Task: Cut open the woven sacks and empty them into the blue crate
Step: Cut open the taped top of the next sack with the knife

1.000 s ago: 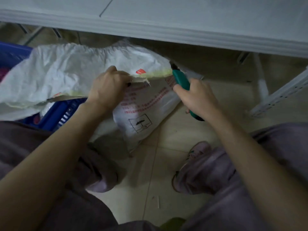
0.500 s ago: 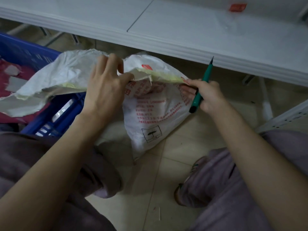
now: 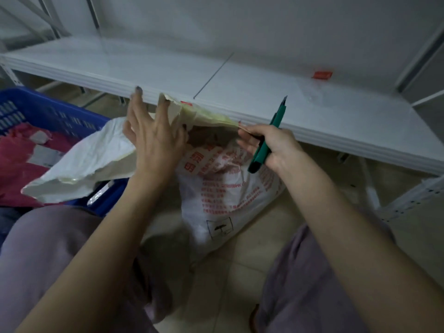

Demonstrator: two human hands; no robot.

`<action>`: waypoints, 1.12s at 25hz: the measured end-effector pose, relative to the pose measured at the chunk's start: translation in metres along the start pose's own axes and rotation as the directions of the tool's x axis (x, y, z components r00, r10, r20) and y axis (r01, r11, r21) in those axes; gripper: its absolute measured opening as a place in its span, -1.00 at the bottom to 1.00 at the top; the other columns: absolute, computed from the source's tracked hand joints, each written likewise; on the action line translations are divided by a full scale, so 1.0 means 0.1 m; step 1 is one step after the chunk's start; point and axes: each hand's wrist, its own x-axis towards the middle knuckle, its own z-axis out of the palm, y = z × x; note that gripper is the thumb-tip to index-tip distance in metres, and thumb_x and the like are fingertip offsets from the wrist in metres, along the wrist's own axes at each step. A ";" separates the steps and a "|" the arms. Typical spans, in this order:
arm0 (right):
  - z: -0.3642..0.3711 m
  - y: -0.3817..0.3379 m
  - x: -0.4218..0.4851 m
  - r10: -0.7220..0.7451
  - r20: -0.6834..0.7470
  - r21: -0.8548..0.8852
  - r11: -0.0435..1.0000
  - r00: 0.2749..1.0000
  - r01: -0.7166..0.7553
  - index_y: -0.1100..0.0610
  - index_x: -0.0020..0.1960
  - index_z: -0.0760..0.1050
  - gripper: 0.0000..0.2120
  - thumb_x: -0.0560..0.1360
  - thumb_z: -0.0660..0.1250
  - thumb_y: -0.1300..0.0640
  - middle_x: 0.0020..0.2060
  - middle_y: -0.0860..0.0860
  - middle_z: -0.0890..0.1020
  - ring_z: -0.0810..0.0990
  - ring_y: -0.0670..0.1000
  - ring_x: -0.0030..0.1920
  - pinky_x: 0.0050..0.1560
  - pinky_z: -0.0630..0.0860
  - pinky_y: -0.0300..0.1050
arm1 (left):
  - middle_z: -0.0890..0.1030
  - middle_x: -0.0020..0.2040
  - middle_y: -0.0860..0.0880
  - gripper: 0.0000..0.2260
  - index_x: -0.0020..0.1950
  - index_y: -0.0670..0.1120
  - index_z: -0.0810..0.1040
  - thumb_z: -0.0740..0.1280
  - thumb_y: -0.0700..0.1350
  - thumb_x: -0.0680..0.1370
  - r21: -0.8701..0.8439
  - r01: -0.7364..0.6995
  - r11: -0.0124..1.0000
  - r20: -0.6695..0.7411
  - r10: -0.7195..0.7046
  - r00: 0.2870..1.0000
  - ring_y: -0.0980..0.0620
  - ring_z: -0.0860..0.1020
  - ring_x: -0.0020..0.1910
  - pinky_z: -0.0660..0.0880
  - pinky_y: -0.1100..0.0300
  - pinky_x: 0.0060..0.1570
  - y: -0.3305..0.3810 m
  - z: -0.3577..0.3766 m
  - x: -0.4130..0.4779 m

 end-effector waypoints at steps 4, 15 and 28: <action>0.03 0.17 -0.16 0.030 -0.071 0.003 1.000 0.997 -0.030 0.36 0.10 0.39 -0.81 0.50 0.24 0.47 -0.32 0.19 0.64 0.63 0.01 -0.50 -0.43 0.62 -0.09 | 0.23 0.37 -0.40 -0.77 0.10 -0.26 0.49 0.30 -0.32 0.44 -0.044 -0.186 0.982 -0.228 0.171 0.958 -0.23 0.15 0.38 0.23 -0.12 0.33 0.12 0.22 -0.05; -0.11 -0.30 -0.53 -0.129 -0.154 -0.097 0.989 0.980 0.115 0.32 -0.11 0.45 -0.95 0.48 0.32 0.40 -0.52 0.09 0.62 0.62 -0.05 -0.48 -0.31 0.64 -0.18 | 0.58 -0.13 0.03 -0.89 -0.02 -0.13 0.52 0.34 -0.11 0.53 -0.248 -0.268 0.931 -0.200 0.221 0.954 0.06 0.53 -0.15 0.19 0.00 0.24 0.34 -0.19 -0.11; -0.28 -0.24 0.02 -0.414 0.168 -0.917 0.267 0.895 0.296 0.14 -0.16 0.39 -0.74 0.47 0.41 0.01 -0.22 0.06 0.50 0.50 0.01 -0.26 -0.30 0.44 -0.26 | 0.60 -0.13 0.10 -0.92 -0.07 -0.06 0.45 0.24 -0.06 0.56 -0.501 -0.085 0.861 0.214 0.218 0.952 0.19 0.60 -0.05 0.43 -0.23 0.08 -0.13 -0.01 -0.12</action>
